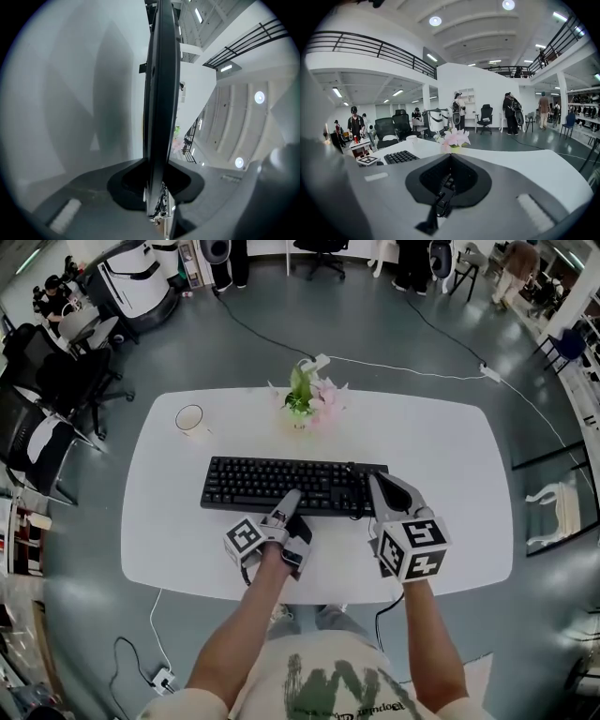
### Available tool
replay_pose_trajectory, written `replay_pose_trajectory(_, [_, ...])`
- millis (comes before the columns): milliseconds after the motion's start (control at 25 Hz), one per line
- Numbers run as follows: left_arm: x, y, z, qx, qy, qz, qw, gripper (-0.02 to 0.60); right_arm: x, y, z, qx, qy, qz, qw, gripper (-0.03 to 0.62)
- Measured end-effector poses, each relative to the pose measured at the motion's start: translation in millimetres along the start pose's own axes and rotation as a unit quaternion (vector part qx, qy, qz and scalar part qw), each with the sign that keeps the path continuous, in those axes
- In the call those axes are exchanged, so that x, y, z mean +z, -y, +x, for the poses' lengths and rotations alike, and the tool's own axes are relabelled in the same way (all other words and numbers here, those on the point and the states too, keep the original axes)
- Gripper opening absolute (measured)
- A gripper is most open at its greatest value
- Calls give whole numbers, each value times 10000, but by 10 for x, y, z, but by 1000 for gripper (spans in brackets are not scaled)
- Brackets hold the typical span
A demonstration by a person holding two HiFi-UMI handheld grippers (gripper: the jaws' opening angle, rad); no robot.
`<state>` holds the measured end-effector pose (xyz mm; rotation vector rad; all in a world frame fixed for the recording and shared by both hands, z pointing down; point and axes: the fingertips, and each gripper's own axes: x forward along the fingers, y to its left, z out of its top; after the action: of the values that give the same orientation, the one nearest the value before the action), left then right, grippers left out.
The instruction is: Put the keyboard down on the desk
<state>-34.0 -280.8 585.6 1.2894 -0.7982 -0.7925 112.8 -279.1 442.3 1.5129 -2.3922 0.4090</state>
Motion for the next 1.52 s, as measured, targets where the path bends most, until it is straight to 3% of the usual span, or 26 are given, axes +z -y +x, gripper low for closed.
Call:
replay_pose_trajectory(1000, [-3,-263,-50,465,37,-255,9986,107,-159,-86,50,42,-188,51,9998,-2])
replay_pose_trajectory(1360, [-30,-300,-38,920,-92,-116,9956,147,-218,-114,49,51,-231,69,9997,-2])
replay_pose_trajectory(1520, [-16,-284,-9,1084,-122,-121,9940,199,-232,-109,59,39,-258,89,9996,-2])
